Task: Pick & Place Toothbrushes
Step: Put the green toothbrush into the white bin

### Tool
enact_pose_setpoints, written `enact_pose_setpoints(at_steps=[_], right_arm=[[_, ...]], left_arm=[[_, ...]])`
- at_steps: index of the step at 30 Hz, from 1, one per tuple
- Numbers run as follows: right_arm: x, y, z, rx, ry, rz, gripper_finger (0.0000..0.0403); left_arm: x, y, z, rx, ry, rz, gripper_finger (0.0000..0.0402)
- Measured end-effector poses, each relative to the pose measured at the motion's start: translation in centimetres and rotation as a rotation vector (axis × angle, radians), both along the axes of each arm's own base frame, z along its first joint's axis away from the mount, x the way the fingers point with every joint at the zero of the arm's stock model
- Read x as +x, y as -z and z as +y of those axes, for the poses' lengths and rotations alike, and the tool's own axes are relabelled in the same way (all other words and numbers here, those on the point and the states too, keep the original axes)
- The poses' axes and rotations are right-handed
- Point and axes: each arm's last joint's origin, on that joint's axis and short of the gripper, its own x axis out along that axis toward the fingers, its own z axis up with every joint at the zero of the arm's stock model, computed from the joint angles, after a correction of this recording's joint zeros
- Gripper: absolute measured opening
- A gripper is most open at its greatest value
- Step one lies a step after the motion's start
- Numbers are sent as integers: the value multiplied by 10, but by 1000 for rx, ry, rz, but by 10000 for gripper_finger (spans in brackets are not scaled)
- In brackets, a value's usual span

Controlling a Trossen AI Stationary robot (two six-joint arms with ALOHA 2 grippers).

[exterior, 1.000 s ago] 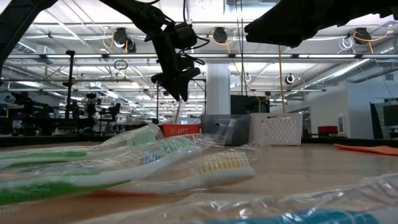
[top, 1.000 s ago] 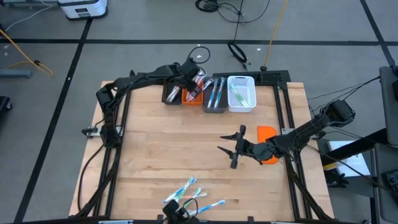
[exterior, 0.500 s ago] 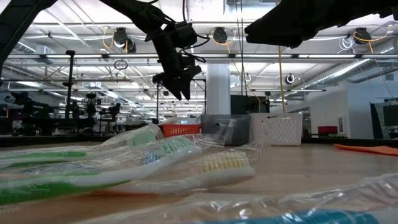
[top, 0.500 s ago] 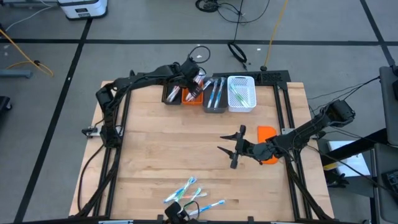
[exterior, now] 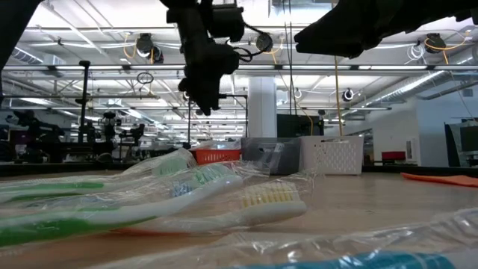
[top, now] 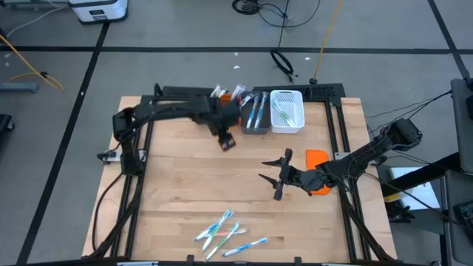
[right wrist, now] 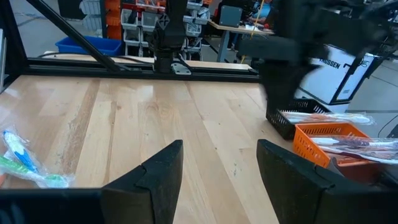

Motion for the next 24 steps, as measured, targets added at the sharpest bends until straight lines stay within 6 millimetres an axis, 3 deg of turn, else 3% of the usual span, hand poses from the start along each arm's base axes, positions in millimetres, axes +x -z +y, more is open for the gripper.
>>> enact_pose_setpoints(at_steps=[8, 15, 20, 24], right_arm=[[0, 1, 0, -4, 0, 9, 196], [0, 1, 0, -4, -1, 9, 196], [0, 1, 0, 4, 1, 6, 196], [0, 1, 0, 20, 4, 2, 196]], left_arm=[[10, 15, -102, -46, 134, 62, 189], [0, 32, -189, -55, 171, 70, 189], [-7, 43, -237, -95, 173, -17, 189], [-14, 54, -264, -153, 150, -77, 189]])
